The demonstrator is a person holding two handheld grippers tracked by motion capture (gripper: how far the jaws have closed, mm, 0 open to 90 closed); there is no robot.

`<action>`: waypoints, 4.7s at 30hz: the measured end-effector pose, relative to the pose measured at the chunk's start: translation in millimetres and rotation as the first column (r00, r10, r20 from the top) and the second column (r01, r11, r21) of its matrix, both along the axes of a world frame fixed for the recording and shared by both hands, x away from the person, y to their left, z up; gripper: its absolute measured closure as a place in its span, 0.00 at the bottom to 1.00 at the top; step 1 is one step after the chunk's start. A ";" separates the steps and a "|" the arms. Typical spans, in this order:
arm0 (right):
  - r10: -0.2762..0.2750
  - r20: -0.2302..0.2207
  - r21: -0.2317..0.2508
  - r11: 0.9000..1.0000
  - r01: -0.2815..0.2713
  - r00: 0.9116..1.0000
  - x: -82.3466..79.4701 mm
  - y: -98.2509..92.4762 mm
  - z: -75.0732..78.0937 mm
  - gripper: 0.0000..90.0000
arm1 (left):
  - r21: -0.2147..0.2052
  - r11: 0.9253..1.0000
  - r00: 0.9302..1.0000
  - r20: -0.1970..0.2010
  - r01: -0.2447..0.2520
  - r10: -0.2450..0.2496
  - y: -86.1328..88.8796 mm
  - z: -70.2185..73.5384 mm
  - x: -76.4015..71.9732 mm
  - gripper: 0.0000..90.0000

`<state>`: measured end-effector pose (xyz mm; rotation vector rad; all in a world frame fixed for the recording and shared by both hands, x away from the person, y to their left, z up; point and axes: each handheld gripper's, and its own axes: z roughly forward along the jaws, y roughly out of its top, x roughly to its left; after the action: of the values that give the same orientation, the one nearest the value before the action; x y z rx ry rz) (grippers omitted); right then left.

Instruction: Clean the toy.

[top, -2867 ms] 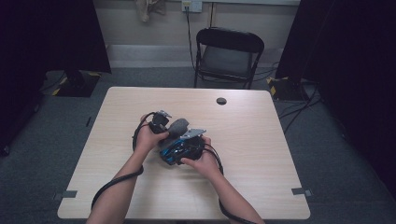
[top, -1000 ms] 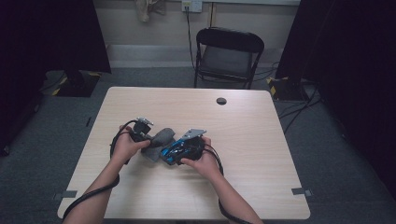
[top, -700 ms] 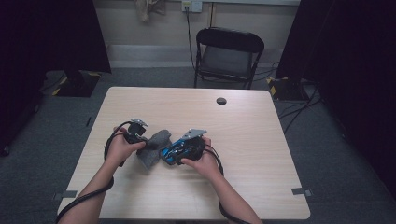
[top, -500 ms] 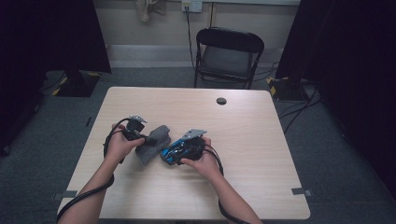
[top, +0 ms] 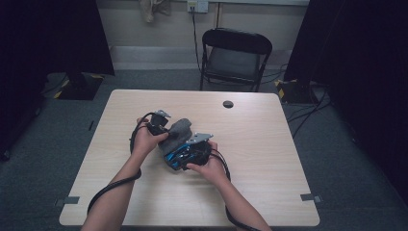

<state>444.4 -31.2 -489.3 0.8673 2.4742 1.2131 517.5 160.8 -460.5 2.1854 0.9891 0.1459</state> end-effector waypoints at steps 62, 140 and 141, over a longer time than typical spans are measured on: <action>-0.002 0.001 0.004 1.000 0.002 1.000 -0.4 -0.1 -0.3 0.06 | 0.010 0.996 0.989 -0.121 0.085 -0.084 54.5 -2.4 -47.9 0.86; -0.002 0.005 0.008 1.000 0.002 1.000 -0.7 -0.2 -0.8 0.06 | -0.006 0.997 0.989 -0.121 0.081 -0.081 58.3 -4.5 -49.9 0.86; -0.002 0.005 0.008 1.000 0.002 1.000 -0.7 -0.2 -0.8 0.06 | -0.006 0.997 0.989 -0.121 0.081 -0.081 58.3 -4.5 -49.9 0.86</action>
<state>443.7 -31.3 -490.1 0.8674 2.4655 1.2234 467.6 219.1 -465.1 2.2512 0.9638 -0.0260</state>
